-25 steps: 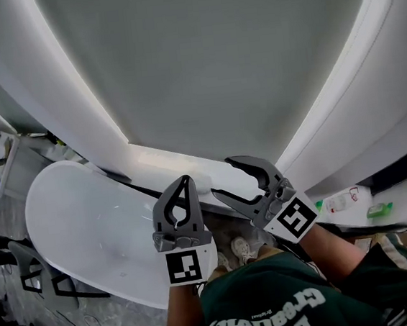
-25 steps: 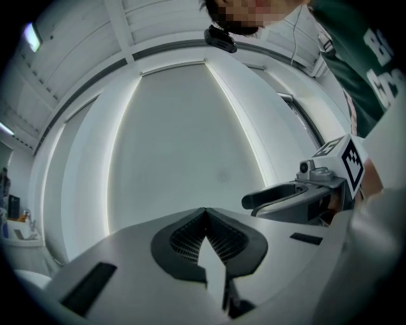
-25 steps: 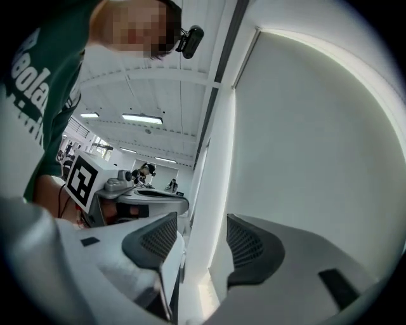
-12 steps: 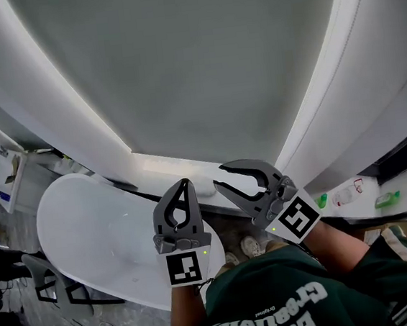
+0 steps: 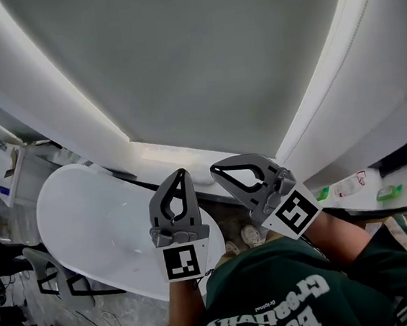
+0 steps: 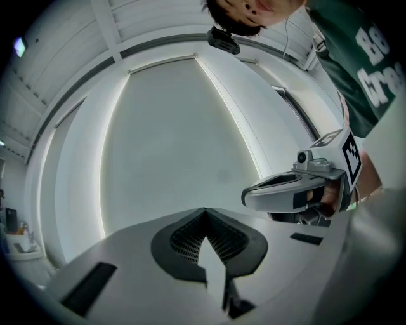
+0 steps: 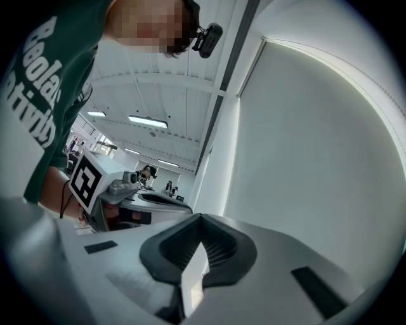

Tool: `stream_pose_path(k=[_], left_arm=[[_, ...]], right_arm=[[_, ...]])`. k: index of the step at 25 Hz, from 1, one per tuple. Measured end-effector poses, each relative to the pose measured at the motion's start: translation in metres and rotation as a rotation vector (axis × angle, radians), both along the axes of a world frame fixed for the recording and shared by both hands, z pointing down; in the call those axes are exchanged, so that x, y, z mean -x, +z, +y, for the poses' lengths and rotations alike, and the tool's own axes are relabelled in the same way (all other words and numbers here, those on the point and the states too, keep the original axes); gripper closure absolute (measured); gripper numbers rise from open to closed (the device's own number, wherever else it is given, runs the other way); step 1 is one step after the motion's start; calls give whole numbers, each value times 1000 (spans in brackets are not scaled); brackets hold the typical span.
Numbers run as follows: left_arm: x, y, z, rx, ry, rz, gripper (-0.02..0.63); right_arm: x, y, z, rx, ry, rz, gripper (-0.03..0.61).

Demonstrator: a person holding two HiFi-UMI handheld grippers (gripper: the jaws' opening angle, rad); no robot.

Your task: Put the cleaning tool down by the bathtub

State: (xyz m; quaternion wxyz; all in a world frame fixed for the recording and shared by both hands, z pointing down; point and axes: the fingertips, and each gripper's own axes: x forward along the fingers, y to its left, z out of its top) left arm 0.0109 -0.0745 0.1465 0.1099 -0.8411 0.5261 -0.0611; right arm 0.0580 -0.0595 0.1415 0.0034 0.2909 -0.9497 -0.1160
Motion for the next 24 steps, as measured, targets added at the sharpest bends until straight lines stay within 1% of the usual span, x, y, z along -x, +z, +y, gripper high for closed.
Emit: stream_pose_path(k=[5,12,16,19,24], left_arm=[[1,0,-3,4,1,-9,607],[0,2,-9,5,11,-39,607],[2,1,-12,0,3,-48,607],[3,-2,-14,-3,0,-44,607],[6,-2,-13,-6,2,-44,606]], right_arm=[[-1,0,-7,-1,2,11,565],[4,8,-14,-17,-10,59,565],[5,11,-17,19,-24,41,565],[8,8,-18,28,-34,39,565],[13,4,-20,12,-40,42,565]])
